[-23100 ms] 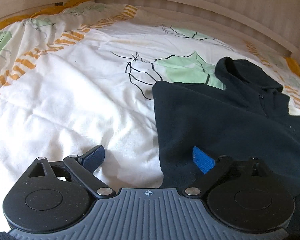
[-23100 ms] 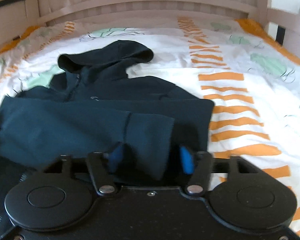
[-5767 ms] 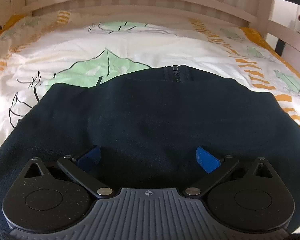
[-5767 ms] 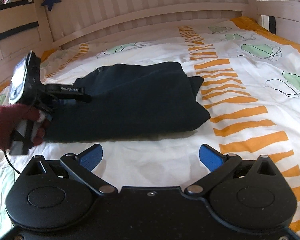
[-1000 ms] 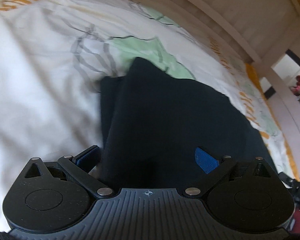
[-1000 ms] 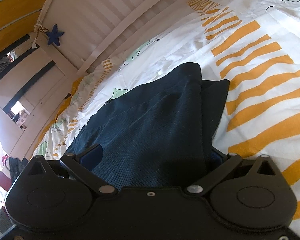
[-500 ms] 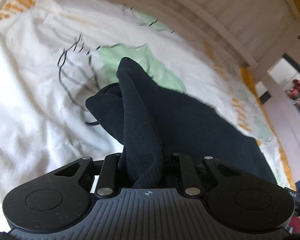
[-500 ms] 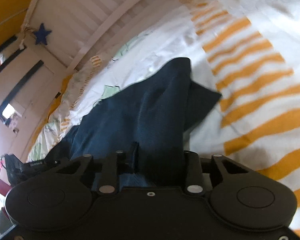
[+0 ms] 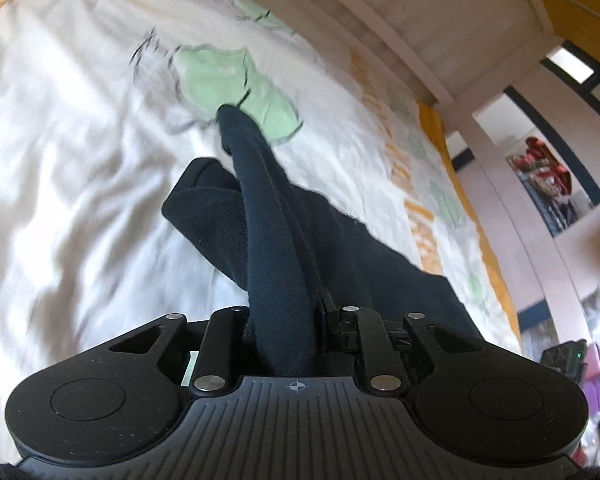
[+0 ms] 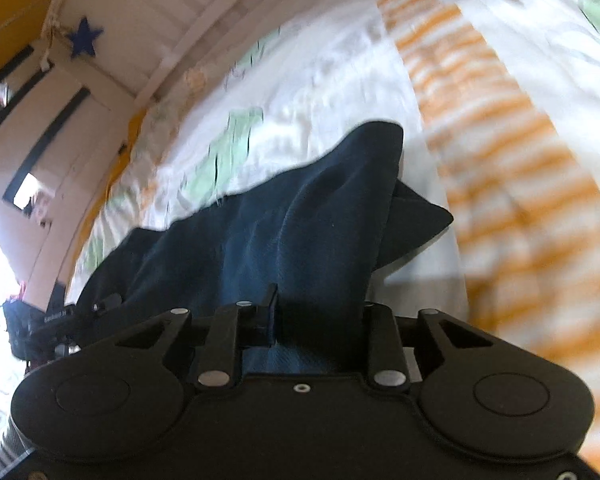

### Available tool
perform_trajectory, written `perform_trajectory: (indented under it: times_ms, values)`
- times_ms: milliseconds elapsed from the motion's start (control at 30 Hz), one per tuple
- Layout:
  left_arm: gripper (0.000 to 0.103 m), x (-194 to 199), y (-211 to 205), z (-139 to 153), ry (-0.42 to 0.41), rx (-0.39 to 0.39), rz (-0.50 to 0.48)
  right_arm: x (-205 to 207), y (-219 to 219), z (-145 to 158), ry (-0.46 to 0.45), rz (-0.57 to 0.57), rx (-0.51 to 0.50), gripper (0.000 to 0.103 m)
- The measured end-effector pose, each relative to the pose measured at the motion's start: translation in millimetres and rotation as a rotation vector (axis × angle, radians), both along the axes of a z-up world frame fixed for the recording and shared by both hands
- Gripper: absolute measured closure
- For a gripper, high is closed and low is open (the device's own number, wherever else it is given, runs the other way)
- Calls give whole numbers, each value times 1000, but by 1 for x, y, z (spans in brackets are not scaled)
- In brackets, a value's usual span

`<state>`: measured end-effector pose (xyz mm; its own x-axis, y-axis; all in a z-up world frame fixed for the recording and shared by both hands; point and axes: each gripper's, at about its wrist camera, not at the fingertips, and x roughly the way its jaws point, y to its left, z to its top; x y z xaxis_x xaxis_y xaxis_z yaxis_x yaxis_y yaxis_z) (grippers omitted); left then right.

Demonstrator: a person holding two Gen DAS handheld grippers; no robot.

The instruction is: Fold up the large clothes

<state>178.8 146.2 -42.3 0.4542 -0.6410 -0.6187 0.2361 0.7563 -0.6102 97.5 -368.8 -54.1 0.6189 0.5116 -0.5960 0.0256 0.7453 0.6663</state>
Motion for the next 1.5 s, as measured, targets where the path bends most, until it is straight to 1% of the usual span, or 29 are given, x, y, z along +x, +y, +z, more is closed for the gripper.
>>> perform_trajectory:
  times_ms: [67,133,200,233,267,300,333,433,500,533,567,600,667,767,833,900,967,1033,1067,1167,1233,1300,1333,1400,1433,1500]
  values:
    - [81,-9,4,-9,-6,67,-4,-16,2,-3,30,24,-6,65]
    - [77,-16,4,-20,-15,140,22,-29,3,-9,46,27,-17,59]
    - [66,-15,2,-32,-30,212,52,-33,0,-16,48,-6,-31,48]
    - [62,-16,-2,-35,-44,242,60,-32,-1,-18,49,-22,-37,45]
    - [57,-15,-6,-37,-63,273,60,-28,-3,-22,49,-43,-49,35]
    - [53,-15,-10,-39,-83,302,62,-25,-4,-24,39,-55,-58,32]
    - [52,-16,-13,-39,-102,326,66,-23,-3,-24,26,-61,-59,32]
    - [39,-16,-18,-40,-128,372,88,-7,-7,-24,-33,-77,-57,32]
    - [30,-14,-17,-42,-131,388,109,0,-10,-21,-97,-101,-56,32]
    - [29,-17,-15,-42,-130,387,118,0,-12,-21,-128,-121,-49,32]
    - [29,-17,-14,-41,-129,382,131,1,-14,-21,-155,-139,-35,32]
    - [29,-26,-12,-39,-135,385,144,1,-17,-23,-159,-157,-16,32]
    - [30,-42,-8,-30,-172,416,184,-3,-18,-26,-122,-172,-12,31]
    - [30,-61,-12,-8,-261,469,247,-13,-18,-31,-66,-162,-33,24]
    - [30,-74,-19,11,-327,488,268,-23,-19,-34,-51,-168,2,23]
    - [30,-82,-33,27,-388,502,266,-29,-22,-38,-48,-182,61,16]
    - [29,-84,-52,38,-422,509,240,-31,-24,-43,-45,-188,99,12]
    - [29,-84,-74,41,-432,503,193,-32,-22,-43,-44,-185,91,11]
    - [29,-83,-85,40,-427,496,171,-31,-20,-42,-47,-178,81,10]
    - [29,-82,-118,28,-415,457,108,-31,-14,-42,-54,-152,86,0]
    - [29,-84,-137,19,-421,441,74,-30,-9,-42,-55,-138,56,0]
    - [31,-82,-155,10,-410,460,37,-30,-3,-41,-64,-120,12,0]
    - [34,-84,-160,5,-403,476,29,-29,-2,-40,-66,-113,-2,0]
    - [59,-83,-167,-3,-388,505,36,-30,0,-40,-69,-101,-16,0]
    - [63,-82,-166,-6,-376,512,43,-30,0,-40,-70,-101,-14,0]
    - [76,-80,-163,-12,-337,511,55,-30,-2,-41,-71,-100,2,0]
